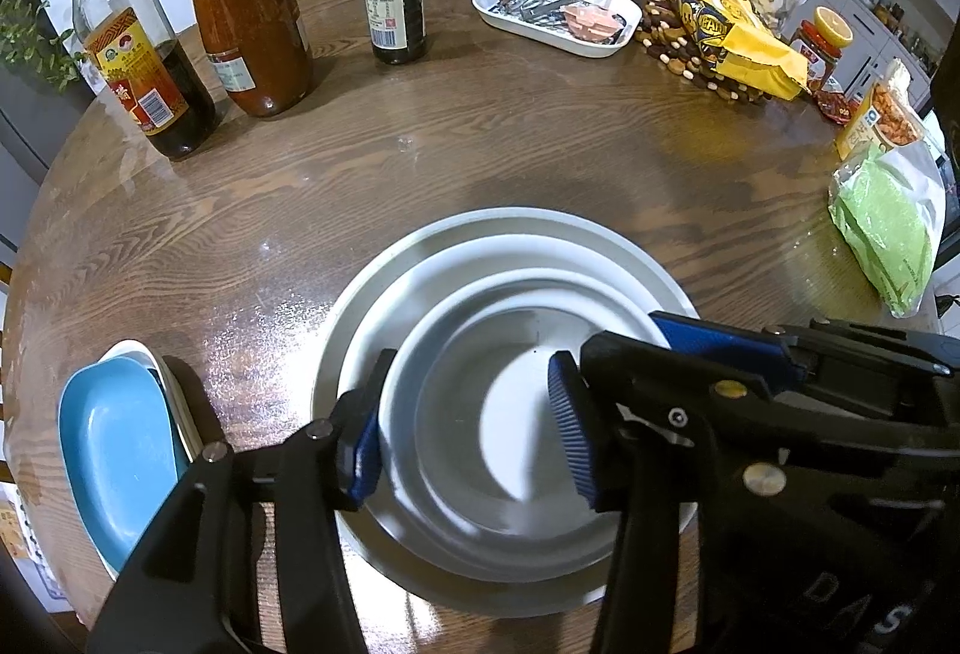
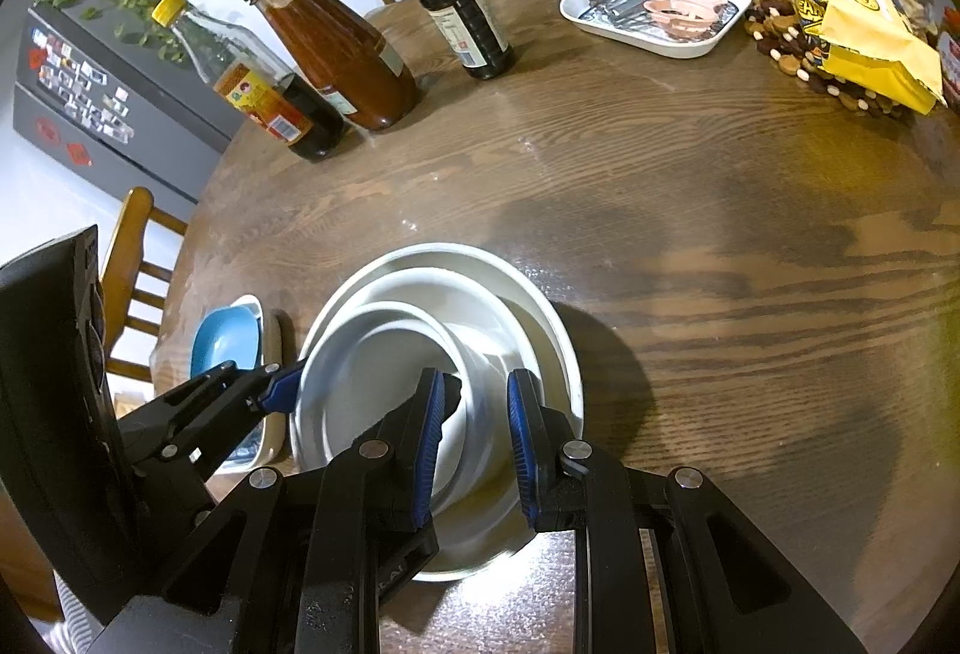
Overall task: Organize plates and bowls
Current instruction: 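Open the right gripper to release the ramekin inside the bowls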
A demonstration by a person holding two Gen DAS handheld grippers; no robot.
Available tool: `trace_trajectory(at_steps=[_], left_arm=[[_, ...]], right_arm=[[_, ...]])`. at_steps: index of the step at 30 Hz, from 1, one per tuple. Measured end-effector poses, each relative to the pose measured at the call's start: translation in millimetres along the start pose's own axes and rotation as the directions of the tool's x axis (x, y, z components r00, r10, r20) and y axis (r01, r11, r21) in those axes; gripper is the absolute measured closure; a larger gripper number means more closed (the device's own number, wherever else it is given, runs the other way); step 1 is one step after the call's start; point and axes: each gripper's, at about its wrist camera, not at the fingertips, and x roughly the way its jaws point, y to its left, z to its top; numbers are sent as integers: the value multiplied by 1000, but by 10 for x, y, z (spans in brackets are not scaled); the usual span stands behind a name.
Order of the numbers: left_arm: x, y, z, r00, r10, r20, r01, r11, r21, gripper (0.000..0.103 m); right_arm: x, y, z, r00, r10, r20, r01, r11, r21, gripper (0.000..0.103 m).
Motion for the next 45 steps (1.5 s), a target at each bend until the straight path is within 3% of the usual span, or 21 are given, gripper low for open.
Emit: trace_trajectory(at_steps=[25,30,35,45], left_arm=[[-113,1,-8,1000,11,28,-11,1000,-1,45],[-149,4,-13,999,15,38,-15,1000,-4,45],[-174,18,-10,999,23,48,-23,1000,-3,44],[-212,61,-10,998,37,60,-36,999,-18,33]], right_arm=[[-86,-27,-39,1000,5,15,-5,1000,16,78],[-108,-9,-37,1000,-2,21,2,1000,10,74],[-130,-1,-37,999,-15,32,15,1000,12,62],[-168,11,-42,999,-9,42,8,1000,15,61]])
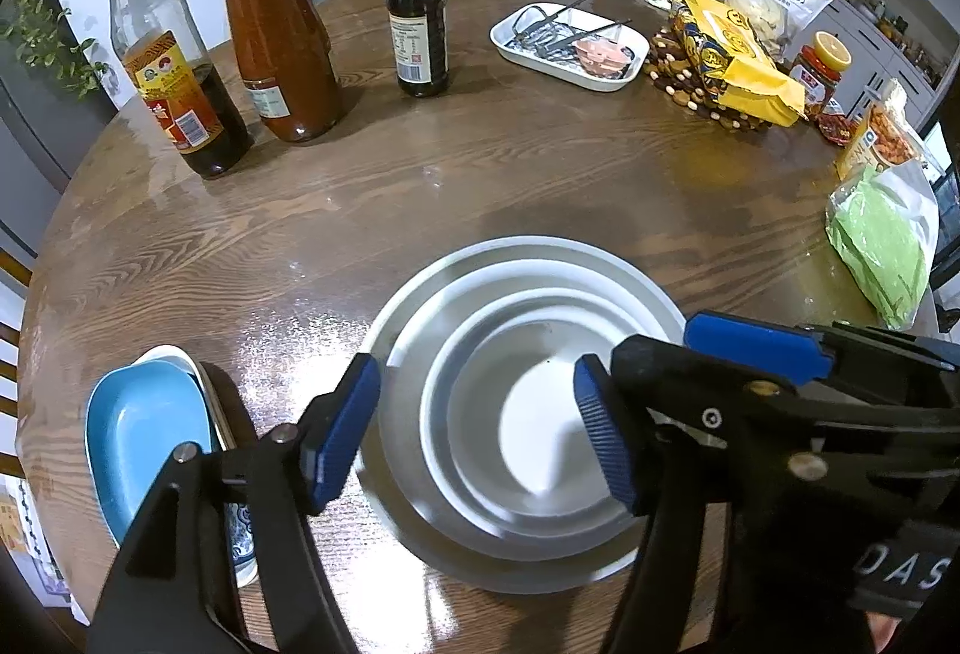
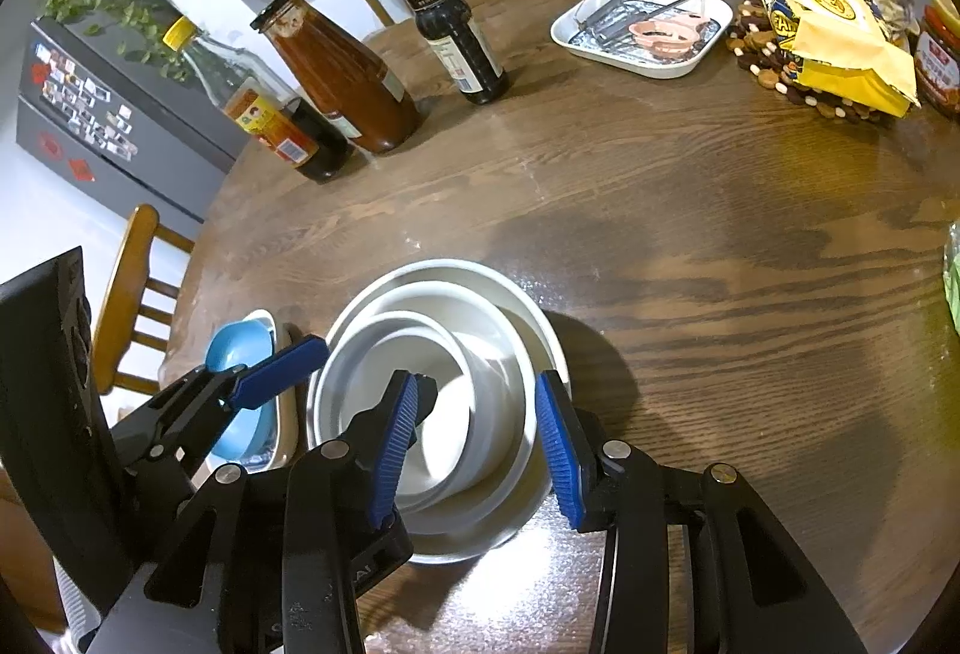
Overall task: Organize plates and bowls
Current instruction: 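Open the right gripper to release the ramekin inside the bowls, then raise the right gripper away from the bowl stack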
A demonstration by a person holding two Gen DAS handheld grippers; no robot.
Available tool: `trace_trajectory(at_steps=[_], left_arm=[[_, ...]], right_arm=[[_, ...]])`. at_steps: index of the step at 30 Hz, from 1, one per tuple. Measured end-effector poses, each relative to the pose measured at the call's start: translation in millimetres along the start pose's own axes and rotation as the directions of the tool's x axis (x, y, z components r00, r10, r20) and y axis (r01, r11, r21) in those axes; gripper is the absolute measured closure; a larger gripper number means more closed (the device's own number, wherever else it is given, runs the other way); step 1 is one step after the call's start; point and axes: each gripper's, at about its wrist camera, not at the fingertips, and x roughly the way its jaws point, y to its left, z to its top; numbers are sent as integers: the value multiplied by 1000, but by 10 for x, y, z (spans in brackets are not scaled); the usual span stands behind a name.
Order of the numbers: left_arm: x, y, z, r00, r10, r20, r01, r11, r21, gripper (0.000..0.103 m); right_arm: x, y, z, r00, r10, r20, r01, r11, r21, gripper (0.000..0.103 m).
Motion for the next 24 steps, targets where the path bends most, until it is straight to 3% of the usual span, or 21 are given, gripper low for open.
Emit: trace_trajectory(at_steps=[7,10,14,21,24], left_arm=[[-48,14,0,1000,-1,13,1,1000,-10,29],[-72,33,-1,1000,1,19,-1,1000,-19,22],[-119,49,3,999,1,33,0,1000,-27,20],[-167,55,-3,999,7,43,-6,999,-33,17],[-191,62,-12,999,17,48,-15,999,-36,8]], right_arm=[[-33,9,-3,1000,6,12,-6,1000,4,60],[-61,5,-9,1000,6,27,-7,1000,15,59],[-114,-26,-20,999,-5,47,3,999,39,41],[-162,-51,-21,998,7,58,-10,998,57,40],[-174,-34,-29,998,9,60,-12,998,55,40]])
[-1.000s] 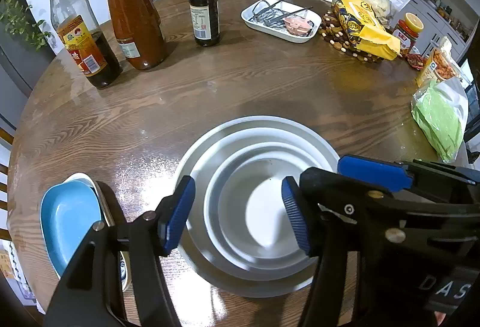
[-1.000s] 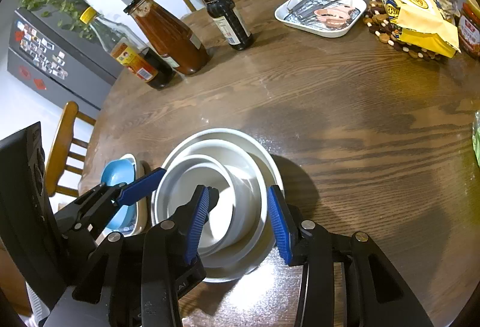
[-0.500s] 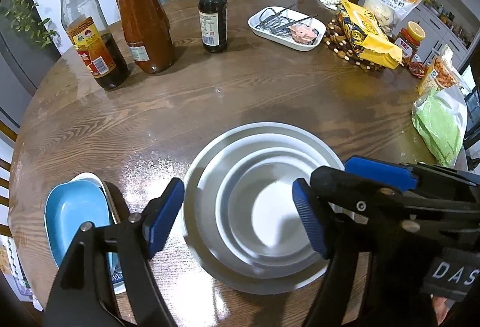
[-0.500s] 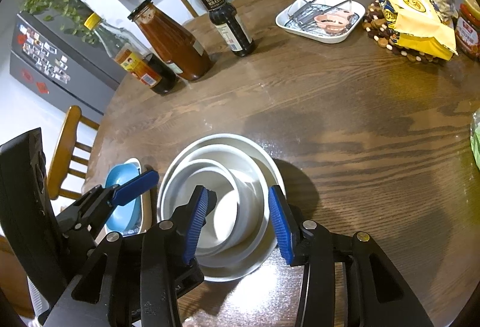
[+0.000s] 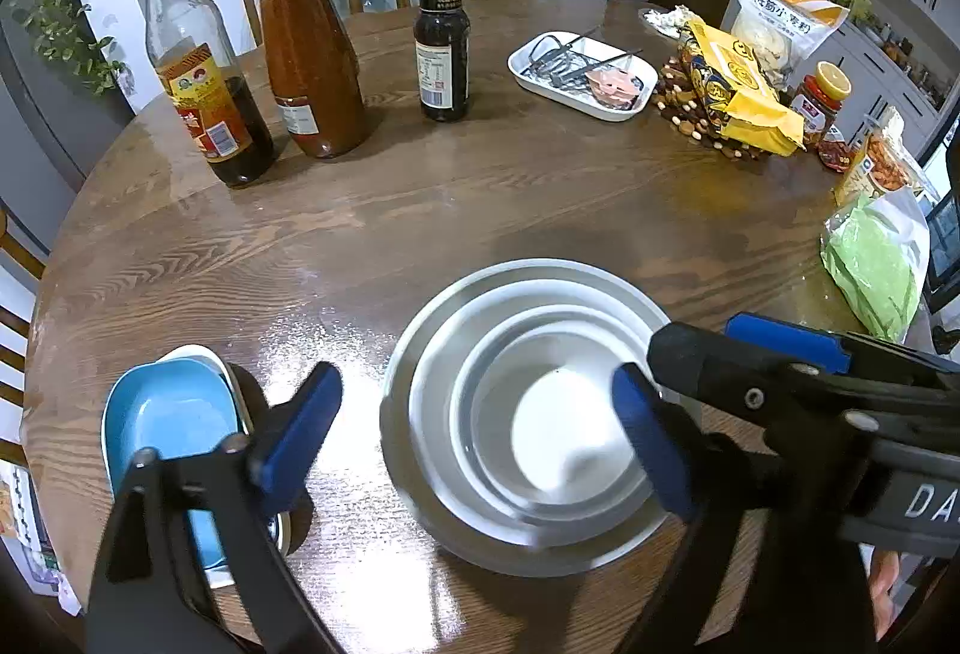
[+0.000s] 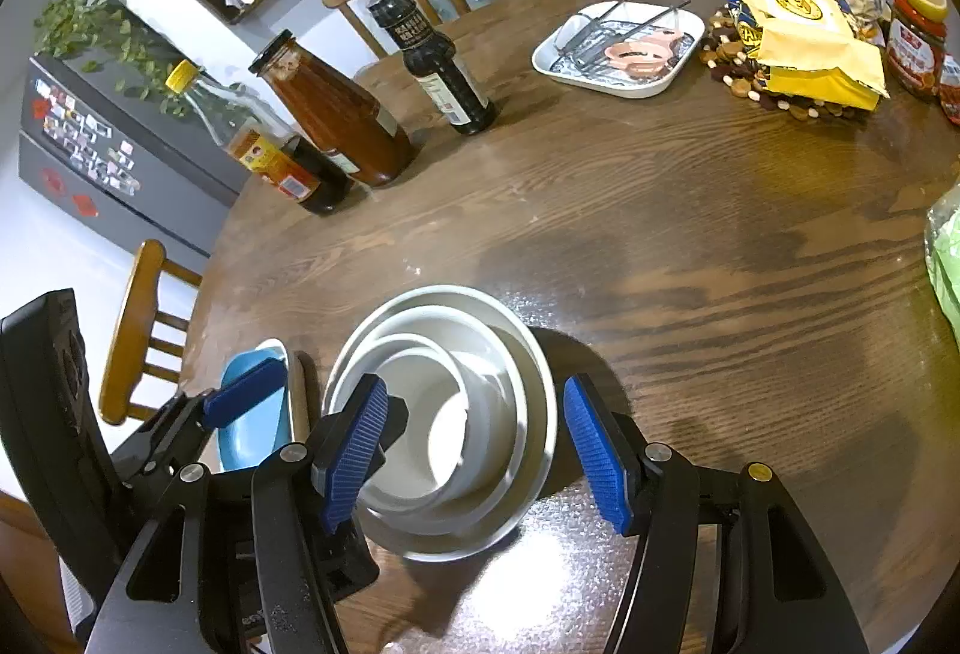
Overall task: Organize plates and bowls
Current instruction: 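Raise the right gripper away from the bowl stack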
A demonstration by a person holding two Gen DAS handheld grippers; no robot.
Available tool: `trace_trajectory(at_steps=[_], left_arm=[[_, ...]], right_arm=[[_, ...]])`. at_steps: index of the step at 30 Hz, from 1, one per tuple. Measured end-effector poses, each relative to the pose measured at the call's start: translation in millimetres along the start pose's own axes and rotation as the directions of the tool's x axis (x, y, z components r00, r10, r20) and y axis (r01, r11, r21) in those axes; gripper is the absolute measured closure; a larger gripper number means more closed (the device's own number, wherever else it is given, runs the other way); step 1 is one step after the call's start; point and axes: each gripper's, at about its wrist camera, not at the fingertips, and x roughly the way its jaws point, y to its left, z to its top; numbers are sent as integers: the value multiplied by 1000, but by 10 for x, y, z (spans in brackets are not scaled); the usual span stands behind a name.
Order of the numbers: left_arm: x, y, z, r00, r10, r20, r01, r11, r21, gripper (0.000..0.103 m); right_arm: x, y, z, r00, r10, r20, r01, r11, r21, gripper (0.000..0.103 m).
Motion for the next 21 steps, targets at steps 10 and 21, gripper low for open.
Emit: trace_trajectory(at_steps=[10,21], left_arm=[[-53,63,-20,1000,12,3,-12,1000,-16,7],[-116,131,-39,1000,19,-5,-19,999,-50,1]], right_arm=[[-35,0,-27,1000,1,-6,-1,1000,-1,38],[-85,-98,-77,1000,13,6,-13,999,47,29]])
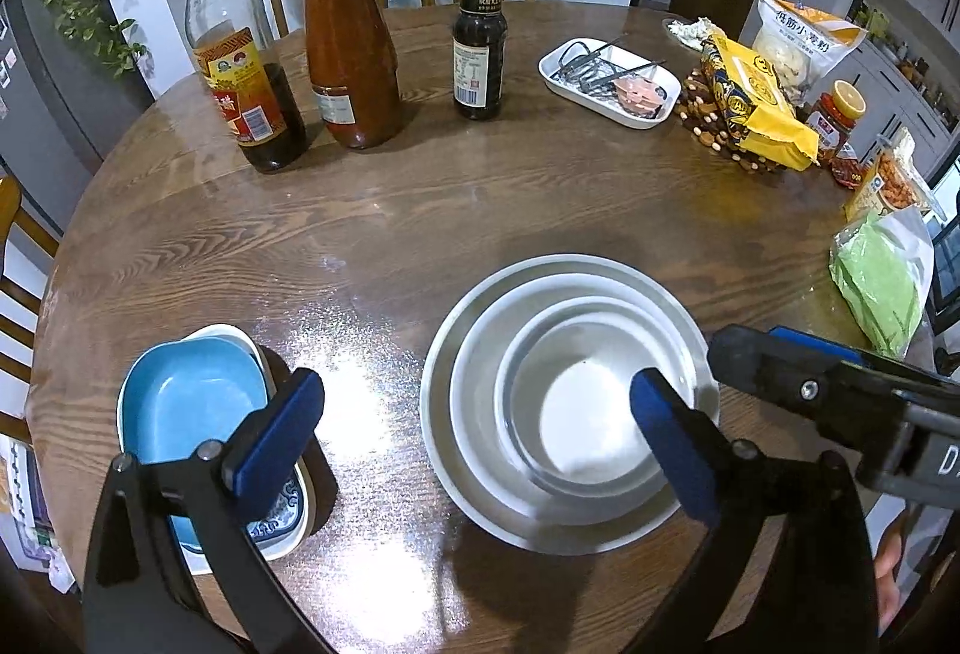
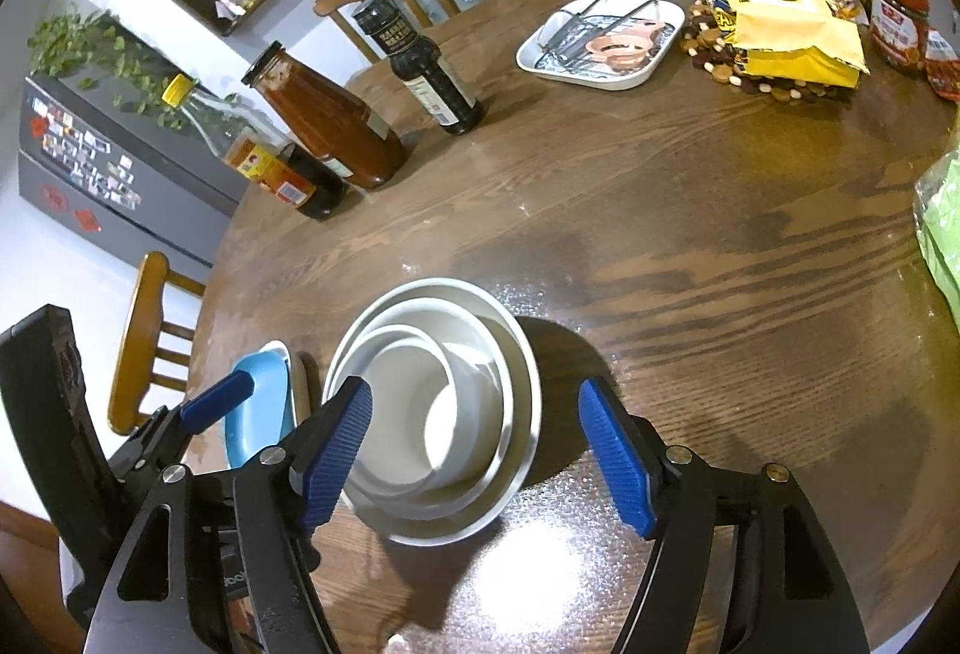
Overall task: Organize plates and bowls
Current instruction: 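Raise the right gripper away from the bowl stack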
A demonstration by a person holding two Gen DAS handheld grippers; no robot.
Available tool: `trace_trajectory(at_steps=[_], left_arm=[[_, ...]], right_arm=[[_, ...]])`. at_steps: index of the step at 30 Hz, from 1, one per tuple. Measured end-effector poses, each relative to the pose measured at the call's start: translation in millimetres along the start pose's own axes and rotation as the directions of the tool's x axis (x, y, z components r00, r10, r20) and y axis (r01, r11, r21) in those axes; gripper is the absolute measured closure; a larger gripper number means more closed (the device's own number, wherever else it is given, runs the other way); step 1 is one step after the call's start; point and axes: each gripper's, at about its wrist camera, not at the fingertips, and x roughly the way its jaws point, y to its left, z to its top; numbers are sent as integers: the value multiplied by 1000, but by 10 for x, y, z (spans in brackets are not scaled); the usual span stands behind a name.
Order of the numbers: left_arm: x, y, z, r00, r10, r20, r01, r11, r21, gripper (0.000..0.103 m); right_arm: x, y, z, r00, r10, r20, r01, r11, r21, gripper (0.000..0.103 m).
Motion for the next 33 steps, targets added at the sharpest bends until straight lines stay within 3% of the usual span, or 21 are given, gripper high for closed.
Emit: trace_trajectory(at_steps=[5,17,22,26,33], left_arm=[[-50,-1,-17,1000,9,10,-9,1000,2,1],[-77,74,-74,999,43,18,-43,999,1,1],[-49,99,-97,1000,8,-5,-8,1000,-12,1],[-27,214,-111,998,-39,-39,37,998,-60,1],[-36,482,-112,996,-55,-71,41,982,-182,1]], right_arm=[[-54,-18,-37,1000,5,13,-5,1000,-6,21],[-85,-232,-129,999,-36,15,36,999,9,19],[-67,-293,-154,1000,-18,-4,18,1000,24,19],[-70,-310,-155,1000,-15,-15,16,1000,24,19],[-95,-424,-148,1000,-23,-18,24,999,48,19]])
